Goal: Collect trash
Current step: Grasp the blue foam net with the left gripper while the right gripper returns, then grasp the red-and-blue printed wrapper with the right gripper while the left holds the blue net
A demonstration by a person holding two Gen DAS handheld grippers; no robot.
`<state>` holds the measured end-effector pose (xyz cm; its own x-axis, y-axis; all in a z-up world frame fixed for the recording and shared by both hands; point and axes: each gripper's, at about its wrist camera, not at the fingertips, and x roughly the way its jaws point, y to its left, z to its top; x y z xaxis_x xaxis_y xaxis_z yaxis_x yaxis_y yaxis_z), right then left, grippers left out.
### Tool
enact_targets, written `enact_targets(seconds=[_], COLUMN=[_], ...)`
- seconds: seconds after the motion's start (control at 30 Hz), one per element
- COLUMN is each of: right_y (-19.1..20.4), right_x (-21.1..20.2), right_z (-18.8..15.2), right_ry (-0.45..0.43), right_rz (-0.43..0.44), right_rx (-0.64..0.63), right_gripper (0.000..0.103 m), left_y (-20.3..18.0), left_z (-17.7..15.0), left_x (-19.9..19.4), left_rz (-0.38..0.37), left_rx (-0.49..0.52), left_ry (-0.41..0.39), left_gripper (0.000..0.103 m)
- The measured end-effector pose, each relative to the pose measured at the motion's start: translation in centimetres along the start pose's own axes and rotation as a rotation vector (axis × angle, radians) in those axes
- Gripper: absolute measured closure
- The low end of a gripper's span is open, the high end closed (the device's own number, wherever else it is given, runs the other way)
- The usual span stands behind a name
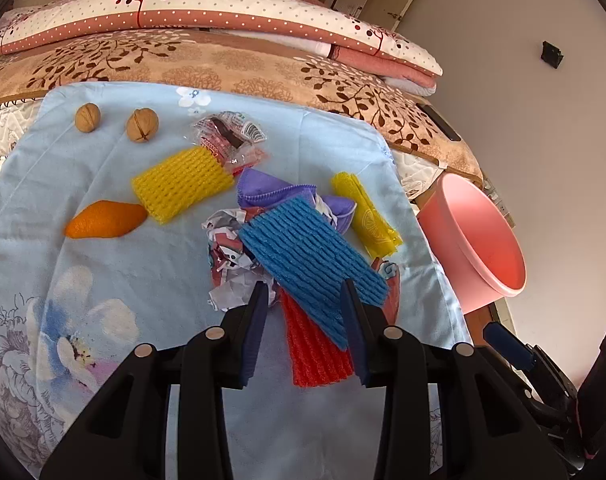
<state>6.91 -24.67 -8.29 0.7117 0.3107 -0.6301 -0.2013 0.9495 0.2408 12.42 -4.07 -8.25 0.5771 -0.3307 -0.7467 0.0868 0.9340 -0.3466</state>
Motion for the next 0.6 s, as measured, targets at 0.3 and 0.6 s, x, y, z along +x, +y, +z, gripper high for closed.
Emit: enact_targets(seconds=[0.3, 0.6], right_y=[0.1, 0.6], right_x=[1.0, 1.7], right_z=[-0.1, 0.3], right_ry=[0.026, 0.040], right_rz=[0.014, 0.037], right_rx=[0.000, 0.017], right_gripper=[0.047, 0.049], left_y=[-0.1, -0.8], left_z=[0.3, 0.5], left_x=[0.6, -1.8], left_rz=[-0.022, -0.035], left_rx=[0.007, 0.068], left_ry=[-0.015, -0.121], left_gripper=[0.083, 0.096])
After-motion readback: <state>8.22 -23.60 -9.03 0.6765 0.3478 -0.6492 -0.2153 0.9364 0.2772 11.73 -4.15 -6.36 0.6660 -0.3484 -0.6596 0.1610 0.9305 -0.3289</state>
